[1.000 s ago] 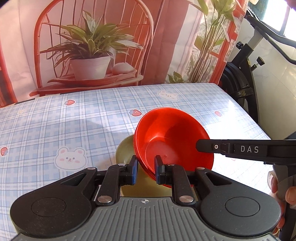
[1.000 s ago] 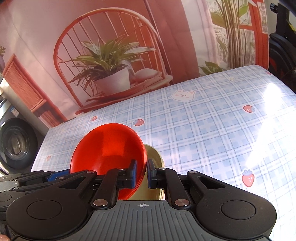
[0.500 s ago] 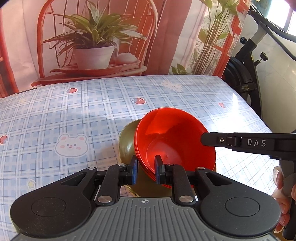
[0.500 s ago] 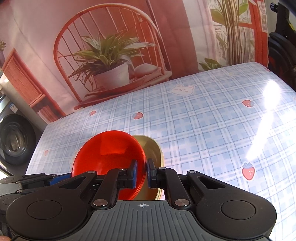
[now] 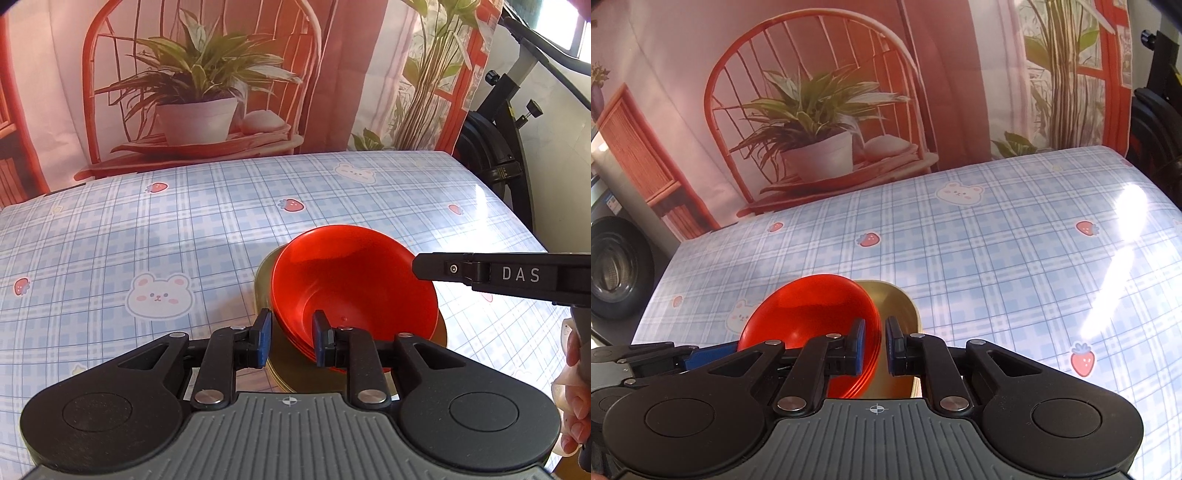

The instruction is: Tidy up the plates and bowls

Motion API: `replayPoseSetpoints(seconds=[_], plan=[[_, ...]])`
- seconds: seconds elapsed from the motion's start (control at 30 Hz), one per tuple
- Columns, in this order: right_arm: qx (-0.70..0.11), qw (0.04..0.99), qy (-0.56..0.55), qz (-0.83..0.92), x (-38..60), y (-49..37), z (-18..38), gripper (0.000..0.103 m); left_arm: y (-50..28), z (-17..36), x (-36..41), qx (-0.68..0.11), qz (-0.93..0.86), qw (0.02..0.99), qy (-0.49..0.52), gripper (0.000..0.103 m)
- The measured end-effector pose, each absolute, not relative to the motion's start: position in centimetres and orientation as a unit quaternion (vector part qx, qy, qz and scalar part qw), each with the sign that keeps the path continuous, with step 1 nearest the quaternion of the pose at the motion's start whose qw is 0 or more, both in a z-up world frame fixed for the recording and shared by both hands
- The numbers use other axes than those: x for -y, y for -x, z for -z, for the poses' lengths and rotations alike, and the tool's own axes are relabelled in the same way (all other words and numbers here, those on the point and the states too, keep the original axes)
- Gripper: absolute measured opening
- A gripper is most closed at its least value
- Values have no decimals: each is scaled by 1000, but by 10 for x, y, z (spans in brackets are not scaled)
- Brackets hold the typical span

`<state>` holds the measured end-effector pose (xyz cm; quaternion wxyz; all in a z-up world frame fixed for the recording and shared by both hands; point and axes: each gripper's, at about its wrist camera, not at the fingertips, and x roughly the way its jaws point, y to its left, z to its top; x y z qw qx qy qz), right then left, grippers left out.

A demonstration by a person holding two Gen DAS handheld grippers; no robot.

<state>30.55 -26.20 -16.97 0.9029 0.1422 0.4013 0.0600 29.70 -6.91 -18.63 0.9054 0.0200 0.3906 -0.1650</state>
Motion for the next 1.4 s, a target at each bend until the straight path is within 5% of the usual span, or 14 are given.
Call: replayPoseSetpoints(seconds=[0.43,0.8,1.1,1.27,1.4], plan=[[-359,927,-92,-64,253,-280,127,22,-266,145,59,-341,108,933,-35,35],[-297,949,-69,-83,244,-243,64,32,-221,88,51,-274,86,957,-33,56],[-233,965,-53,-105,234,-197,12,68,-166,37,45,-214,42,975,-34,77],[-202,970,-61,-120,231,-167,-16,102,-130,12,47,-167,5,984,-55,87],[-182,975,-50,-118,226,-142,-36,103,-102,-9,47,-149,4,988,-48,87]])
